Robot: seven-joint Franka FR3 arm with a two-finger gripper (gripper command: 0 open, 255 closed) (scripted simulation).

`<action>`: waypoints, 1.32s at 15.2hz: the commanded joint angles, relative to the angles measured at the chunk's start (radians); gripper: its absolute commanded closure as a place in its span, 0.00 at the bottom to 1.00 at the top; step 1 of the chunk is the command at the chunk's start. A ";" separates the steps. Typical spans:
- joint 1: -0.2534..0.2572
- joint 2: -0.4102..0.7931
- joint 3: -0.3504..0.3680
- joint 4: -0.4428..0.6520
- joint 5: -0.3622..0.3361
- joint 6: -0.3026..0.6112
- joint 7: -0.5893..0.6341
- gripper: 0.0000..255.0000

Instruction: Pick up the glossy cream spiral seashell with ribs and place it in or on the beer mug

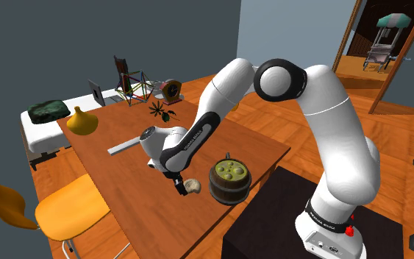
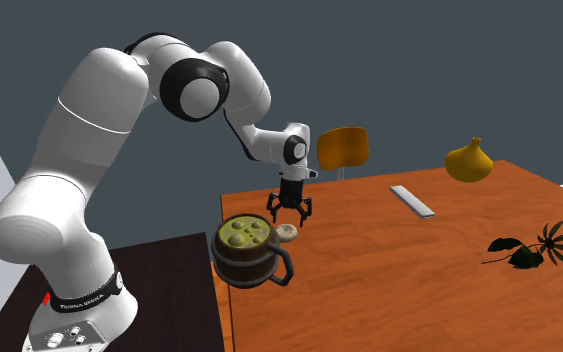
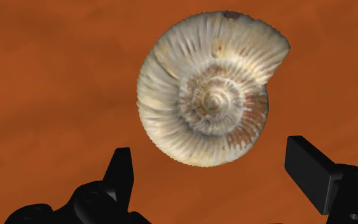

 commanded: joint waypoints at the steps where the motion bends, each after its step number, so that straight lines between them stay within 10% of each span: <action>1: 0.000 0.001 0.000 0.000 0.000 0.001 0.000 0.00; 4: 0.000 0.001 0.000 0.000 0.000 0.001 0.000 0.00; 5: 0.000 0.001 0.000 0.000 0.000 0.001 0.000 1.00; 20: -0.015 -0.061 0.021 -0.010 0.030 -0.046 -0.022 1.00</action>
